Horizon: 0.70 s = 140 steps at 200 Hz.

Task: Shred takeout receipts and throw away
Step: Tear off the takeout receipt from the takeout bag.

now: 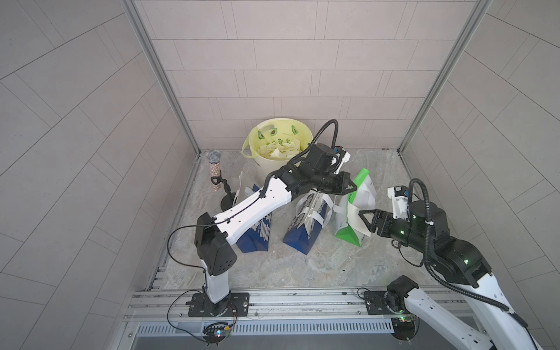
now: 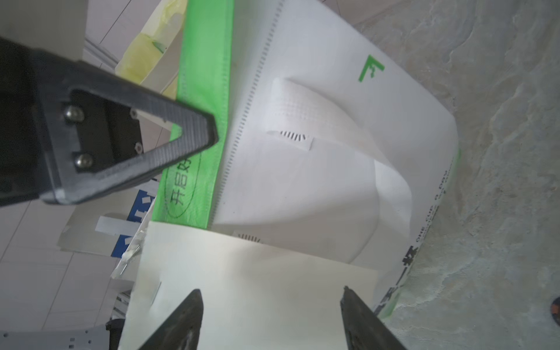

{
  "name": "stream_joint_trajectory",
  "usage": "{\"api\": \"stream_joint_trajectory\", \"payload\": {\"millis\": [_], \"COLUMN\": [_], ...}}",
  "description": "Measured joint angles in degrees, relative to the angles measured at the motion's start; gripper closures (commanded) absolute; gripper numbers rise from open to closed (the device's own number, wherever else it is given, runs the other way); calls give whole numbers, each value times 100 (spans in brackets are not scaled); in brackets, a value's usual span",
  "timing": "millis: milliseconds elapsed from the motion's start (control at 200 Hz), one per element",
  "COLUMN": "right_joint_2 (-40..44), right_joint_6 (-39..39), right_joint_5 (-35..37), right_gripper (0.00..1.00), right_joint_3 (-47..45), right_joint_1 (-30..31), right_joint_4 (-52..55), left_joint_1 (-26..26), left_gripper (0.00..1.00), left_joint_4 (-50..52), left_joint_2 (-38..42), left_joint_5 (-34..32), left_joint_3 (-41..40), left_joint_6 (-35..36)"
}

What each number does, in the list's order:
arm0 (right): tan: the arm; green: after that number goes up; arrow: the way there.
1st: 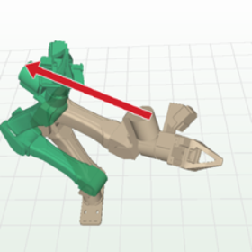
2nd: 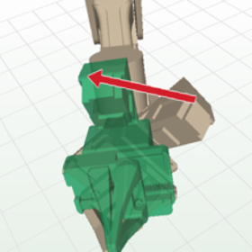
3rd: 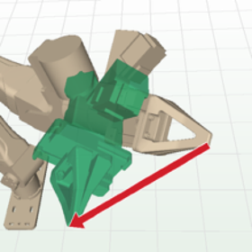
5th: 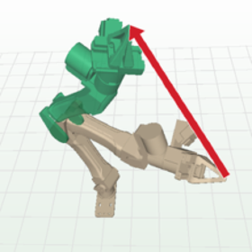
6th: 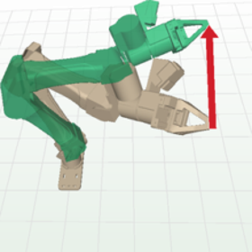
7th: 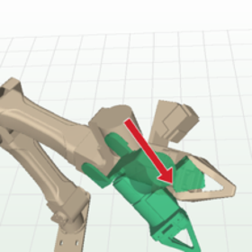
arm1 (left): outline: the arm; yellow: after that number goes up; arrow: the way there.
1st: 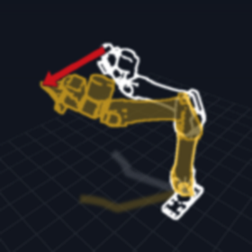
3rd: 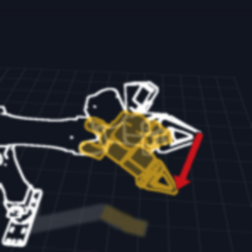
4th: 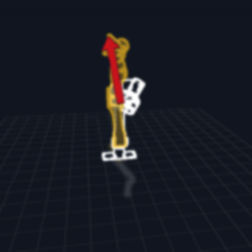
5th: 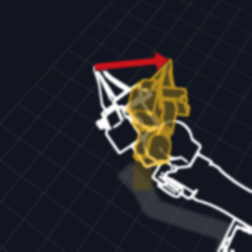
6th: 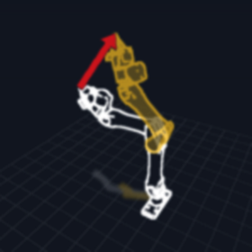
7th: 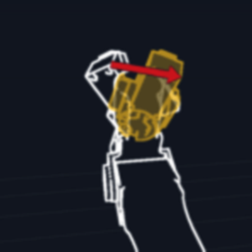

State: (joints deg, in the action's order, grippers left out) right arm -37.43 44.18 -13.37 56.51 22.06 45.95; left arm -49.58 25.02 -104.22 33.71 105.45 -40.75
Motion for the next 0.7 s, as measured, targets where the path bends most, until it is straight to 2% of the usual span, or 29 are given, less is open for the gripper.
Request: {"api": "stream_joint_trajectory", "payload": {"millis": [135,335,455,700], "right_joint_2": [-24,249,426,654], "right_joint_6": [476,857,1082,1829], "right_joint_5": [-566,-1456,-1943,-2815], "right_gripper": [20,20,20,21], "right_joint_3": [-216,-800,-1152,-1707], "right_joint_1": [-754,-1735,-1921,-1950], "right_joint_4": [-332,-479,-595,-1655], "left_joint_1": [0,24,61,94], "left_gripper": [100,100,100,100], "left_joint_4": [-308,-621,-872,-1196], "left_joint_2": [22,275,404,431], "left_joint_5": [-13,-31,-17,37], "left_joint_3": [-229,-498,-599,-678], "left_joint_6": [-369,-645,-815,-1014]}}
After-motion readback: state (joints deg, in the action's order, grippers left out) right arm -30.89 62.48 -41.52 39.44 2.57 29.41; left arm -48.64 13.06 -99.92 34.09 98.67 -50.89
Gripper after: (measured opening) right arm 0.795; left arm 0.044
